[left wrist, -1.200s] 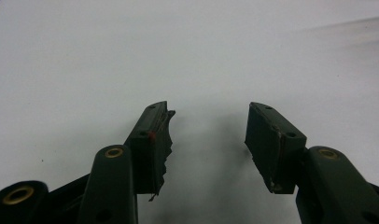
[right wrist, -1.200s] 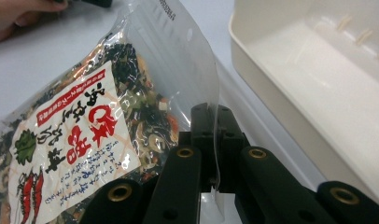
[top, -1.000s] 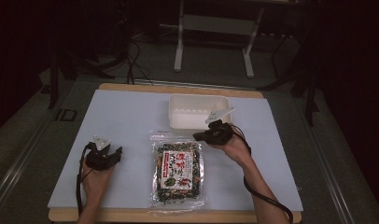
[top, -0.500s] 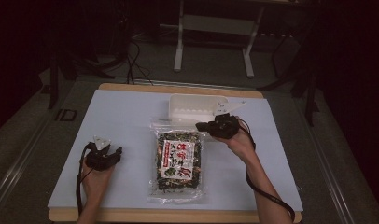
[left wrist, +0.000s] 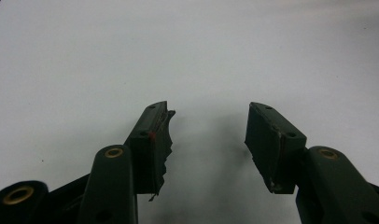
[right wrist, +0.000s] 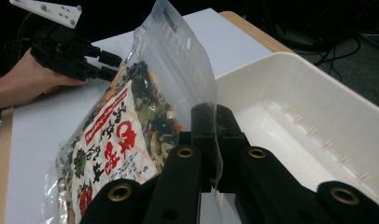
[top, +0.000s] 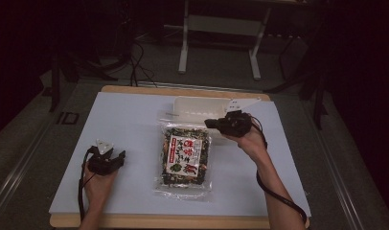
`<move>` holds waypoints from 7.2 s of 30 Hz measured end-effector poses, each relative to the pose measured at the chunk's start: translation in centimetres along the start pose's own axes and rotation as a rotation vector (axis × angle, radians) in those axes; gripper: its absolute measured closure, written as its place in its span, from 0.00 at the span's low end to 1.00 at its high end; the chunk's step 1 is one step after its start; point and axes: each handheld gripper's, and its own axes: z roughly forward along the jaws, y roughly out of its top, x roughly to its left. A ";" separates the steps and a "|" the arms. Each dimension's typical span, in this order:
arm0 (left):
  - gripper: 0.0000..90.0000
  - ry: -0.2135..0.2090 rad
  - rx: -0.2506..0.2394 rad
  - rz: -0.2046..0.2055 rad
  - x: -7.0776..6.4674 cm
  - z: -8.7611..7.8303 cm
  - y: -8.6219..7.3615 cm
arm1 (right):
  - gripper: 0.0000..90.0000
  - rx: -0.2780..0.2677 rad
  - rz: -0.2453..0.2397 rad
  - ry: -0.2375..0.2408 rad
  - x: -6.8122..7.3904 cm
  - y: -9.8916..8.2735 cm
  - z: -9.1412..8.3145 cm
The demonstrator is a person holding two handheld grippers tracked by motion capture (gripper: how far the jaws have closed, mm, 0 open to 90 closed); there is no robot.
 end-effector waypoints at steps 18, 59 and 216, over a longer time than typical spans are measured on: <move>0.55 -0.001 -0.004 -0.004 0.0 0.0 0.0 | 0.99 -0.035 -0.013 -0.027 -0.3 1.5 -2.1; 0.55 -0.001 0.002 -0.004 0.0 0.0 0.0 | 0.99 -0.053 -0.069 -0.048 1.0 4.3 -5.3; 0.55 -0.004 -0.005 -0.012 0.2 -0.1 0.0 | 1.00 -0.394 0.043 -0.262 -4.0 10.3 -5.0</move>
